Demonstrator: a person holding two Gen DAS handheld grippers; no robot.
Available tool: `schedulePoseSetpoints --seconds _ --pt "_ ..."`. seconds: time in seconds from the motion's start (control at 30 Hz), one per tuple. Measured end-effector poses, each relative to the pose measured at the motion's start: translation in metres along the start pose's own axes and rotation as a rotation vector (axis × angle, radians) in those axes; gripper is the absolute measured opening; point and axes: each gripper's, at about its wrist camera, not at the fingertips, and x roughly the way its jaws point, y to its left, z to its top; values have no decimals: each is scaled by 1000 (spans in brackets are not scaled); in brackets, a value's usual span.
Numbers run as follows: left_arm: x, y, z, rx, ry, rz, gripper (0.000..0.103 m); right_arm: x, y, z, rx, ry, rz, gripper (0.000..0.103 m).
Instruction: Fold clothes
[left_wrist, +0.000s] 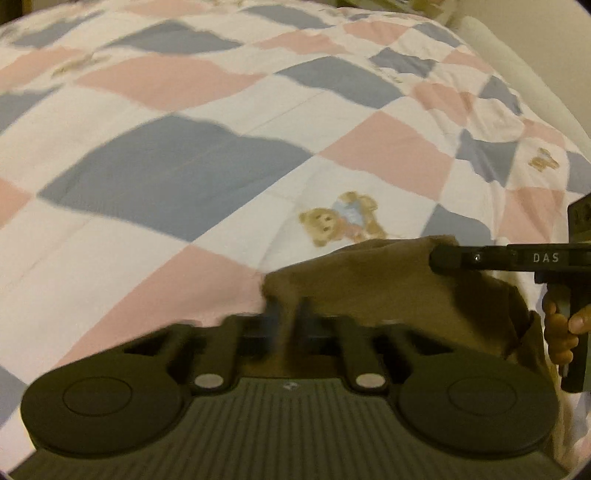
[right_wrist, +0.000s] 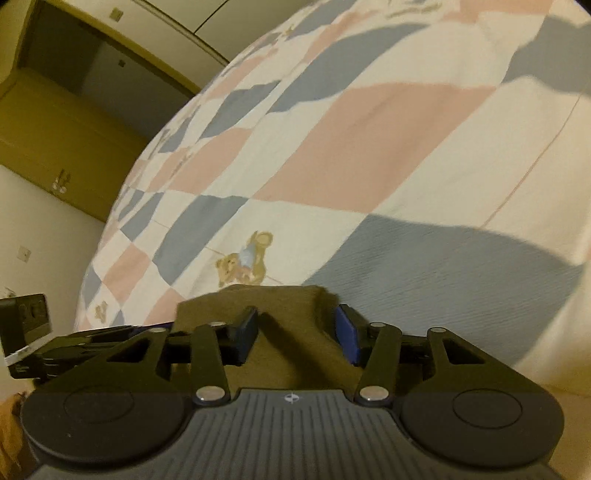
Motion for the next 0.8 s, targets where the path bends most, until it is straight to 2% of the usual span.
schedulePoseSetpoints --seconds 0.03,0.13,0.27,0.33,0.43,0.5,0.53,0.6,0.67,0.7,0.73,0.8 --pt "-8 -5 -3 29 -31 0 5 -2 3 -1 -14 -13 -1 16" --pt "-41 -22 -25 109 -133 17 5 -22 20 -12 -127 -83 -16 13" --pt "-85 -49 -72 207 -243 44 6 -68 54 -48 -326 -197 -27 12" --pt "-99 -63 -102 249 -262 68 6 -88 68 -70 -401 -235 -31 12" --pt "-105 -81 -148 297 -238 85 6 -112 83 -112 -472 -250 -54 12" --pt "-102 -88 -175 312 -189 89 8 -121 91 -146 -533 -237 -96 12" --pt "-101 -89 -187 315 -153 101 11 -122 92 -162 -558 -210 -121 12" --pt "-99 -92 -208 336 -91 141 12 -124 94 -193 -606 -151 -172 14" --pt "-110 -94 -216 358 -82 161 12 -121 91 -217 -625 -50 -238 20" --pt "-116 -94 -214 362 -90 167 12 -124 92 -221 -613 -31 -248 20" --pt "-124 -94 -209 360 -108 171 12 -128 92 -222 -596 -18 -253 27" --pt "-136 -93 -195 356 -151 186 13 -137 94 -226 -563 7 -263 33"
